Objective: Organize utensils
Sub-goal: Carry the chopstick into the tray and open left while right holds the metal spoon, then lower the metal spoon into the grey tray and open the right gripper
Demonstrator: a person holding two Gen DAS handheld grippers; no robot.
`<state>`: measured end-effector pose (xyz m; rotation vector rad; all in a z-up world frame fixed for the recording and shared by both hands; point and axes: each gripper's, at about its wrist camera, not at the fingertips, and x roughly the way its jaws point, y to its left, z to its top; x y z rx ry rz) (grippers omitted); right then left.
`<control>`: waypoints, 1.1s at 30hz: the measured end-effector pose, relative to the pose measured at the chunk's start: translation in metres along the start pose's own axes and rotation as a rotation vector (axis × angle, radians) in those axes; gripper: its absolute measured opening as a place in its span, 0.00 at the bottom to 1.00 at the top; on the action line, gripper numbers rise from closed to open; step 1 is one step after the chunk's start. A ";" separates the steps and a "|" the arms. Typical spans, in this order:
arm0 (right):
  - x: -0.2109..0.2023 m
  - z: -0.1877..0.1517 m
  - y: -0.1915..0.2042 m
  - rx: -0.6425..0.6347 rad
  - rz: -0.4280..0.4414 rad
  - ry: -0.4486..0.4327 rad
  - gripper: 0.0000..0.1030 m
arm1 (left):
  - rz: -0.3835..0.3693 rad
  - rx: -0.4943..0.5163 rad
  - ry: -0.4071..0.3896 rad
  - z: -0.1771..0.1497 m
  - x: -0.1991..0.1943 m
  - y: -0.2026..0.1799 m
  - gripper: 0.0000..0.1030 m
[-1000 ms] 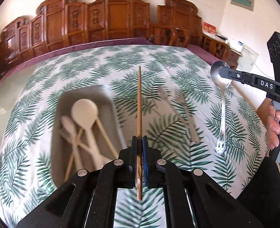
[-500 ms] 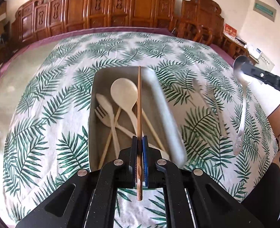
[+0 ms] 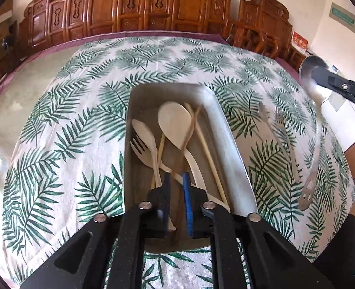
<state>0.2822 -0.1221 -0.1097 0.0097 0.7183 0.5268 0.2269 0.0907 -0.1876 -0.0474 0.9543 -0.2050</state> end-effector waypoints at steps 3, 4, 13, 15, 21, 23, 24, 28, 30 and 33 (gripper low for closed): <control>0.006 0.006 0.007 -0.002 0.018 -0.002 0.03 | -0.002 -0.018 -0.030 0.004 -0.008 0.005 0.19; 0.008 0.008 0.010 -0.004 0.023 -0.003 0.03 | -0.003 -0.023 -0.039 0.005 -0.010 0.007 0.20; 0.030 0.028 0.025 0.028 0.103 -0.006 0.03 | 0.072 -0.098 -0.140 0.016 -0.033 0.034 0.42; 0.040 0.028 0.031 0.025 0.109 0.007 0.03 | 0.099 -0.119 -0.156 0.018 -0.036 0.041 0.61; 0.077 0.017 0.048 -0.004 0.111 0.069 0.03 | 0.145 -0.151 -0.202 0.020 -0.043 0.052 0.75; 0.087 0.011 0.051 -0.011 0.113 0.093 0.03 | 0.151 -0.162 -0.208 0.021 -0.044 0.055 0.82; 0.092 0.008 0.052 -0.013 0.115 0.105 0.03 | 0.156 -0.166 -0.211 0.022 -0.044 0.056 0.85; 0.105 -0.002 0.056 -0.009 0.128 0.142 0.03 | 0.169 -0.184 -0.218 0.022 -0.045 0.059 0.86; 0.109 -0.006 0.058 -0.027 0.123 0.150 0.03 | 0.167 -0.191 -0.219 0.022 -0.046 0.061 0.86; 0.111 -0.010 0.061 -0.059 0.115 0.146 0.04 | 0.169 -0.190 -0.213 0.022 -0.045 0.062 0.86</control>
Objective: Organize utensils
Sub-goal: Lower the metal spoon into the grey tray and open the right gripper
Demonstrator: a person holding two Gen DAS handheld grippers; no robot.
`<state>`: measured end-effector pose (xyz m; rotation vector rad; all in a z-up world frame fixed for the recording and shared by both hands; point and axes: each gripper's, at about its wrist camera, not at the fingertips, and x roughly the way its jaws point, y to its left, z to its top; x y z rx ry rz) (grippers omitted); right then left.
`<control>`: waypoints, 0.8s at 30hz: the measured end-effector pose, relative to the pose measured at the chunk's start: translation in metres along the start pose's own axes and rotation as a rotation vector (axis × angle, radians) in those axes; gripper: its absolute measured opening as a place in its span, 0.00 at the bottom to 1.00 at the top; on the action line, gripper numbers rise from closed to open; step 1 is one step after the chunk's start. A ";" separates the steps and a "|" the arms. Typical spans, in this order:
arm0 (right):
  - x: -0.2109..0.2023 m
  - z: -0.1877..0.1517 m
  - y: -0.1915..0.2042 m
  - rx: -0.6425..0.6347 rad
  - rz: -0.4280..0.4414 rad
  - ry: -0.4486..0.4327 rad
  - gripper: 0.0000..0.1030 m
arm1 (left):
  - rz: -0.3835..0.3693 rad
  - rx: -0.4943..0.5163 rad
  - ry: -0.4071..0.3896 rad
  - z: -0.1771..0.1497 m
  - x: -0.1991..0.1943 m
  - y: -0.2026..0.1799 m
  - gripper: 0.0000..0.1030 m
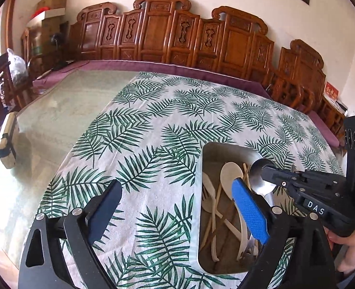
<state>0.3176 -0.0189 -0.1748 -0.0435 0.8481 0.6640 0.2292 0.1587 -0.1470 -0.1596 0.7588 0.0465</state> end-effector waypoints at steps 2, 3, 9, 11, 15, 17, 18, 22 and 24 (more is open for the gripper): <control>0.001 -0.001 -0.001 -0.002 0.006 0.004 0.07 | 0.006 0.003 0.003 -0.001 0.001 0.000 0.86; 0.001 -0.002 0.000 -0.007 0.003 0.000 0.07 | 0.005 0.004 0.004 -0.001 0.001 -0.001 0.86; -0.013 0.001 -0.003 -0.031 -0.008 -0.041 0.19 | 0.000 0.015 0.011 -0.002 0.002 -0.004 0.86; -0.022 0.001 -0.006 -0.039 -0.020 -0.058 0.22 | -0.002 0.021 0.011 -0.003 0.002 -0.006 0.86; -0.051 -0.007 -0.020 -0.058 -0.071 -0.109 0.41 | -0.009 0.033 0.010 -0.004 0.000 -0.012 0.86; -0.067 -0.015 -0.034 -0.051 -0.106 -0.132 0.53 | -0.011 0.048 0.010 -0.005 -0.001 -0.018 0.86; -0.073 -0.020 -0.043 -0.046 -0.132 -0.140 0.57 | -0.013 0.053 0.008 -0.006 -0.002 -0.020 0.86; -0.093 -0.044 -0.087 -0.022 -0.270 -0.154 0.69 | -0.028 0.085 -0.002 -0.009 -0.005 -0.035 0.86; -0.094 -0.055 -0.108 -0.009 -0.325 -0.137 0.69 | -0.035 0.107 -0.011 -0.012 -0.006 -0.044 0.86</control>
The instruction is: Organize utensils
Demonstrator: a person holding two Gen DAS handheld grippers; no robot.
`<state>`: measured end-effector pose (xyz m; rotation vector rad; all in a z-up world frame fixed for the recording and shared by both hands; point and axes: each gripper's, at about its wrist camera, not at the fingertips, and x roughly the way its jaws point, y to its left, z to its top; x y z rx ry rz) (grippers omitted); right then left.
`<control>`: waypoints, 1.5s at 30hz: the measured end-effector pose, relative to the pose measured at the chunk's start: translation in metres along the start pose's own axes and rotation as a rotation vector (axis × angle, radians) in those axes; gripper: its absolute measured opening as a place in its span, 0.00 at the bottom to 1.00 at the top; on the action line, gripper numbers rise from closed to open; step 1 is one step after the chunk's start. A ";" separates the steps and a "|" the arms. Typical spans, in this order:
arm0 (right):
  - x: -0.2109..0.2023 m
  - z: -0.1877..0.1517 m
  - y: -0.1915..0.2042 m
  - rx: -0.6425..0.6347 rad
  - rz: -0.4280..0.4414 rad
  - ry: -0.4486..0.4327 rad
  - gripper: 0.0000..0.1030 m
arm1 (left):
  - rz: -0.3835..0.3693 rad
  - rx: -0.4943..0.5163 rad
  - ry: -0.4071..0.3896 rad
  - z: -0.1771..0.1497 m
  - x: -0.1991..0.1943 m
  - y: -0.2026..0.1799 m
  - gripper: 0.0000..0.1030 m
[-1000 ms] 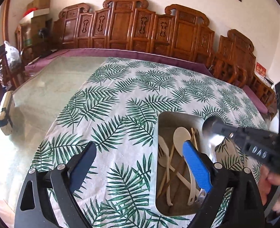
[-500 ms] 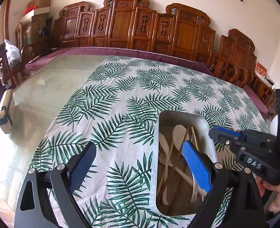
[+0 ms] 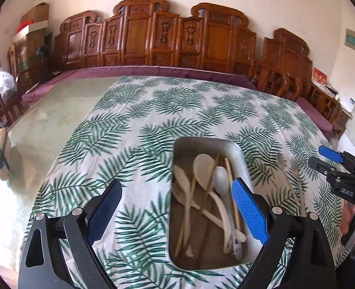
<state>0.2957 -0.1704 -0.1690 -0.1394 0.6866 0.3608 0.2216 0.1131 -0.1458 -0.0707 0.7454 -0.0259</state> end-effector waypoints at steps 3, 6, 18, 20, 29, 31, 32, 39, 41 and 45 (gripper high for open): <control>0.011 -0.019 -0.031 0.040 -0.045 0.040 0.69 | -0.011 0.017 -0.008 -0.002 -0.001 -0.013 0.86; 0.021 -0.032 -0.043 0.058 -0.046 0.068 0.69 | -0.023 0.023 -0.011 -0.003 -0.002 -0.025 0.86; 0.064 -0.061 -0.044 0.051 -0.032 0.209 0.57 | -0.028 0.114 -0.023 -0.007 -0.007 -0.084 0.86; 0.064 -0.060 -0.043 0.022 -0.032 0.218 0.56 | -0.024 0.135 -0.016 -0.008 -0.004 -0.094 0.86; 0.053 -0.063 -0.073 0.029 -0.002 0.267 0.17 | -0.049 0.123 0.032 -0.011 0.015 -0.130 0.86; 0.051 -0.064 -0.081 0.037 0.011 0.274 0.12 | -0.043 0.151 0.046 -0.011 0.021 -0.142 0.86; 0.050 -0.064 -0.085 0.037 0.014 0.278 0.08 | -0.044 0.160 0.051 -0.011 0.024 -0.146 0.86; 0.047 -0.066 -0.105 0.054 0.025 0.277 0.08 | -0.056 0.180 0.100 -0.010 0.052 -0.179 0.86; 0.046 -0.067 -0.110 0.066 0.032 0.275 0.08 | -0.067 0.176 0.121 -0.011 0.065 -0.187 0.86; 0.042 -0.068 -0.119 0.088 0.053 0.263 0.08 | -0.075 0.182 0.161 -0.011 0.089 -0.201 0.83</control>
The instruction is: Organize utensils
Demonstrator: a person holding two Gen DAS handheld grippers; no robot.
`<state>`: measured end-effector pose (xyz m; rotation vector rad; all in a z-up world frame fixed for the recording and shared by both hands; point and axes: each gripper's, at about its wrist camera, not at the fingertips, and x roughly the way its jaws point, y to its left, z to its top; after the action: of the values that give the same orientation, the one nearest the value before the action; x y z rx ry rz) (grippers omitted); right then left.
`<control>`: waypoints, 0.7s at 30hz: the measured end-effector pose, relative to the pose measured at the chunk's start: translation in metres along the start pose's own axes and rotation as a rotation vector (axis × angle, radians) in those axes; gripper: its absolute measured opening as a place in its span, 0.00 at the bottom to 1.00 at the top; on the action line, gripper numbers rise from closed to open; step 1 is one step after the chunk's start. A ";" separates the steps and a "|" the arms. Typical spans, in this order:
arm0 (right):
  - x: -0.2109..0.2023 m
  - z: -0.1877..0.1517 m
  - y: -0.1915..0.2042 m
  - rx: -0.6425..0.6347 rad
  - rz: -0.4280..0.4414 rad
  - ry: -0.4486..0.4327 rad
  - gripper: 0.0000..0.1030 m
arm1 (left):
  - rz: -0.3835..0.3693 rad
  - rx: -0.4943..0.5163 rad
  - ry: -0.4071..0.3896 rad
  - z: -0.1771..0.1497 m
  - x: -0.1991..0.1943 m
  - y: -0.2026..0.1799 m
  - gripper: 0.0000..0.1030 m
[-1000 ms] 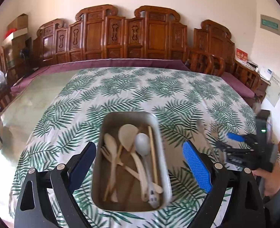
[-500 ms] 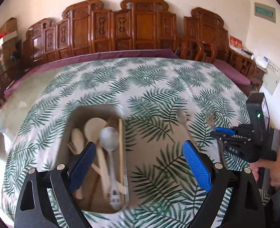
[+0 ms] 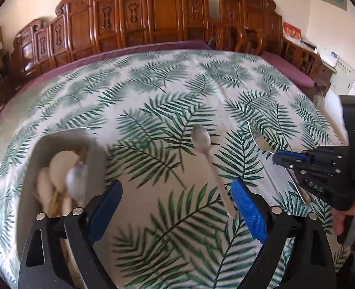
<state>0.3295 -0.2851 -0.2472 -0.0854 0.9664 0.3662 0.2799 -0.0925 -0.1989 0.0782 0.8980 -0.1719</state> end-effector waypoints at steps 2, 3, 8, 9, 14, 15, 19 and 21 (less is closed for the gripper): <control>0.001 -0.001 -0.002 0.000 0.006 0.005 0.08 | -0.001 0.006 0.017 0.005 0.013 -0.005 0.83; 0.001 -0.003 -0.003 0.000 0.014 0.004 0.08 | -0.001 0.009 0.022 0.008 0.019 -0.008 0.82; 0.000 -0.004 -0.008 0.019 0.037 -0.001 0.08 | -0.003 0.017 0.030 0.030 0.047 -0.019 0.79; 0.001 -0.004 -0.008 0.022 0.039 -0.001 0.08 | -0.004 0.013 0.028 0.033 0.050 -0.019 0.79; 0.001 -0.004 -0.010 0.026 0.046 -0.004 0.08 | -0.023 -0.030 0.042 0.047 0.072 -0.014 0.68; 0.001 -0.004 -0.010 0.025 0.046 -0.005 0.08 | -0.032 -0.037 0.045 0.048 0.074 -0.013 0.65; 0.001 -0.004 -0.010 0.026 0.047 -0.006 0.08 | -0.059 -0.071 0.065 0.049 0.086 -0.007 0.55; 0.001 -0.004 -0.010 0.028 0.047 -0.005 0.08 | -0.081 -0.085 0.078 0.049 0.091 -0.006 0.48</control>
<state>0.3300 -0.2953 -0.2513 -0.0364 0.9691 0.3964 0.3717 -0.1157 -0.2399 -0.0305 0.9861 -0.2075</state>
